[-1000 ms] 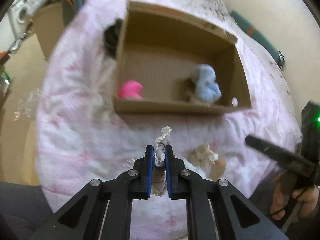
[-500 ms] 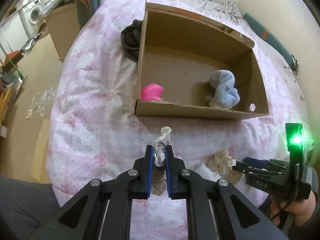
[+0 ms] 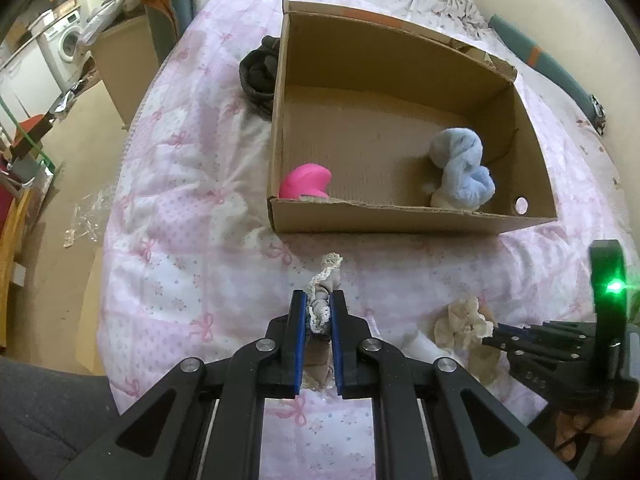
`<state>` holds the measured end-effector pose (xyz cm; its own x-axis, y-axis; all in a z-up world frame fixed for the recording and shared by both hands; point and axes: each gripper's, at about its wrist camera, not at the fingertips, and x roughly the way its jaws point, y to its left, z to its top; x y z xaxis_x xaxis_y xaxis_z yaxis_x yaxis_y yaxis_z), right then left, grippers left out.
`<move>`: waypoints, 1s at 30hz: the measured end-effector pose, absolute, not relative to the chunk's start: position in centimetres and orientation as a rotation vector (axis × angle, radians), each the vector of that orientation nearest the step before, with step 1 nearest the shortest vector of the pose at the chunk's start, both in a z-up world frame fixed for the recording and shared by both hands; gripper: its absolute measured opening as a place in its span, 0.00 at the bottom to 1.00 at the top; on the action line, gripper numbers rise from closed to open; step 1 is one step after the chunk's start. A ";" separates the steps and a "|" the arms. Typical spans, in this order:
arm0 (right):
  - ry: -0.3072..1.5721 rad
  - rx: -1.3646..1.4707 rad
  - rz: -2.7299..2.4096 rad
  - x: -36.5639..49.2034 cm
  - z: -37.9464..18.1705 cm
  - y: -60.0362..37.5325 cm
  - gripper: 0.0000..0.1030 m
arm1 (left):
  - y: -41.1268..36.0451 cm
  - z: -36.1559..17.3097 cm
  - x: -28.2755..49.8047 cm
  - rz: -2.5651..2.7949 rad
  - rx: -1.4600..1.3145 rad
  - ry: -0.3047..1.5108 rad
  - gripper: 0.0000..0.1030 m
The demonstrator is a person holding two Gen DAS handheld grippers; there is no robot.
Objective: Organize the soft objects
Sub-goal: 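Grasp the lace scrunchie with the left tool while the right tool grasps the tan cylinder, then lower the lace scrunchie and tan cylinder into the box and open both tools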
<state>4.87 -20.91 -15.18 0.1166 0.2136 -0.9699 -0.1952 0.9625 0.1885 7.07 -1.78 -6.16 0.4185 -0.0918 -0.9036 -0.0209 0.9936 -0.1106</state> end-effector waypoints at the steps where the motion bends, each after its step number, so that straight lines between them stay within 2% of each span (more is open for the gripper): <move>1: 1.404 0.034 0.308 4.8 -14.7 -21.1 0.08 | -1.7 -6.1 7.0 -0.047 -0.116 1.135 0.10; 9: 1.205 0.228 0.327 4.3 -9.9 -23.8 0.07 | -1.1 -5.2 6.4 -0.037 -0.125 1.106 0.10; 19: 1.151 0.225 0.334 4.2 -8.0 -24.5 0.07 | -1.3 -4.6 6.0 -0.028 -0.109 1.071 0.10; 30: 1.067 0.217 0.366 4.0 -4.7 -24.3 0.07 | -0.4 0.4 6.1 -0.066 -0.192 0.905 0.10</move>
<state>4.05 -24.29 -4.69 0.4307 0.3942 -0.8119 -0.1866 0.9190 0.3472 6.10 -0.37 0.39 0.6172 -0.1379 -0.7746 -0.0240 0.9808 -0.1938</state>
